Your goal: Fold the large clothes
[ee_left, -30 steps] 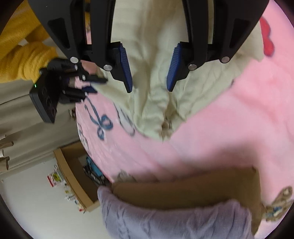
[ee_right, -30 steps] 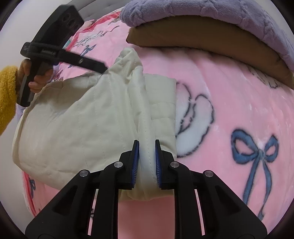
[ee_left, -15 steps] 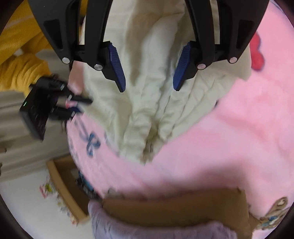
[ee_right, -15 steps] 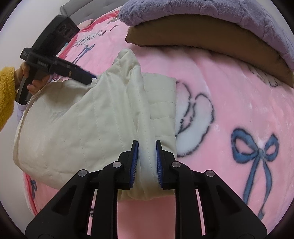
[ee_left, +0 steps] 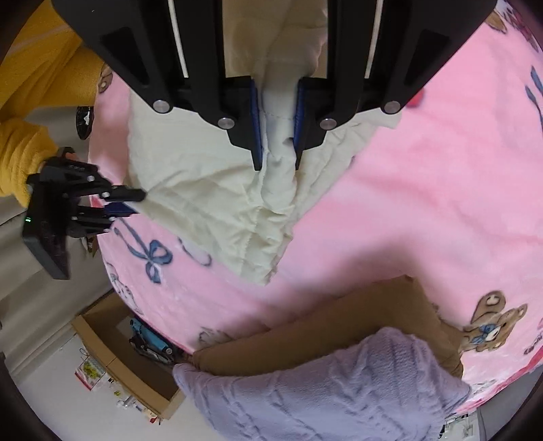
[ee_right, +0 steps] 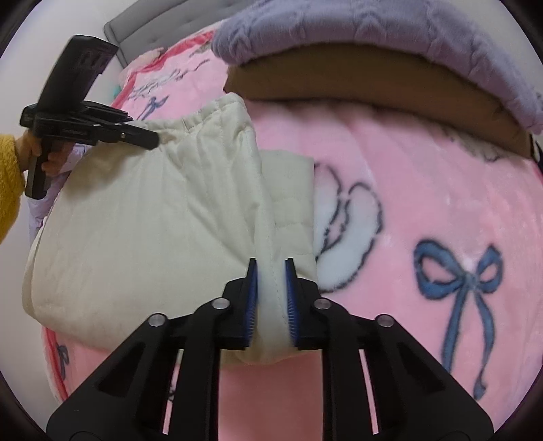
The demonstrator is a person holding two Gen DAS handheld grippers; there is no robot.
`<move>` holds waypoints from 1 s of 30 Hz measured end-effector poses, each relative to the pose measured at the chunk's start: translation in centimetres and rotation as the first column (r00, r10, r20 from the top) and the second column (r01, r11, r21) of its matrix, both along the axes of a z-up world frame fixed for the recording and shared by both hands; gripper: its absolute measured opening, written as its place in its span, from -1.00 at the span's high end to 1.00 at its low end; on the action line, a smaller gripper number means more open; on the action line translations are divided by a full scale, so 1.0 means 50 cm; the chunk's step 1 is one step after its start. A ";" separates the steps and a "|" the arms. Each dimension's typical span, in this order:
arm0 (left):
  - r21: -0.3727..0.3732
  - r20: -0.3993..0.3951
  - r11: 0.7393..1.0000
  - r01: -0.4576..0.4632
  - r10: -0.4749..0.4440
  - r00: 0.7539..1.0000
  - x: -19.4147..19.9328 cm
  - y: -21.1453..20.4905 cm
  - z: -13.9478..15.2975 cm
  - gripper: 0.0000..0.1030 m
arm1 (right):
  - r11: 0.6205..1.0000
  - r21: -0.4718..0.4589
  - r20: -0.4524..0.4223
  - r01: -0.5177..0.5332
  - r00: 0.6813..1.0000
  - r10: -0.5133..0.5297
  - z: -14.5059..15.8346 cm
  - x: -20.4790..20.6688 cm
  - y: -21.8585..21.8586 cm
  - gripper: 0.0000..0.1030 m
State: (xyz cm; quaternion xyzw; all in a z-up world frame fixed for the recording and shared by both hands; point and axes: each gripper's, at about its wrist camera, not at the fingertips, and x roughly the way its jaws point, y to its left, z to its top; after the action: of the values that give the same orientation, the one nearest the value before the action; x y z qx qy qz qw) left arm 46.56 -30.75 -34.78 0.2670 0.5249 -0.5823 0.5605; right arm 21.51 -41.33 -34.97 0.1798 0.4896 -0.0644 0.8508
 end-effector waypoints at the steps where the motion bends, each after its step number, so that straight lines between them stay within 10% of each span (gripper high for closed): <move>1: 0.024 0.009 1.000 0.001 -0.002 1.000 -0.001 -0.004 -0.017 0.69 | 1.000 -0.009 -0.006 0.007 1.000 -0.007 0.001 0.000 0.003 0.77; 10: 0.092 -0.068 0.988 -0.120 0.127 0.990 0.010 -0.016 -0.130 0.64 | 0.999 -0.031 -0.111 0.034 0.993 -0.037 -0.060 0.019 0.001 0.77; 14: 0.064 -0.036 0.988 -0.139 0.141 0.989 0.004 0.004 -0.080 0.55 | 0.996 0.056 -0.055 0.065 0.997 -0.062 -0.040 0.007 -0.022 0.61; 18: -0.021 0.041 0.982 -0.189 0.190 0.981 -0.001 0.037 0.022 -0.27 | 0.994 0.057 0.045 0.097 0.994 -0.100 0.013 -0.018 -0.033 0.32; 23: -0.074 0.203 0.973 -0.217 0.227 0.952 -0.070 0.085 0.104 -0.28 | 0.999 -0.042 0.182 0.024 0.983 -0.016 0.081 0.014 0.009 -0.05; 30: 0.029 0.235 0.969 -0.246 0.233 0.944 -0.149 0.159 0.072 -0.28 | 0.987 0.004 0.116 -0.160 0.981 0.158 0.036 0.192 0.060 0.26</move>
State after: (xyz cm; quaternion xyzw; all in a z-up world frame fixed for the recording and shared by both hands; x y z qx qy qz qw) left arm 39.09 -22.80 -31.16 0.2830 0.5015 -0.4596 0.6761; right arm 31.12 -38.35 -33.16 0.1493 0.4530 0.0177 0.8788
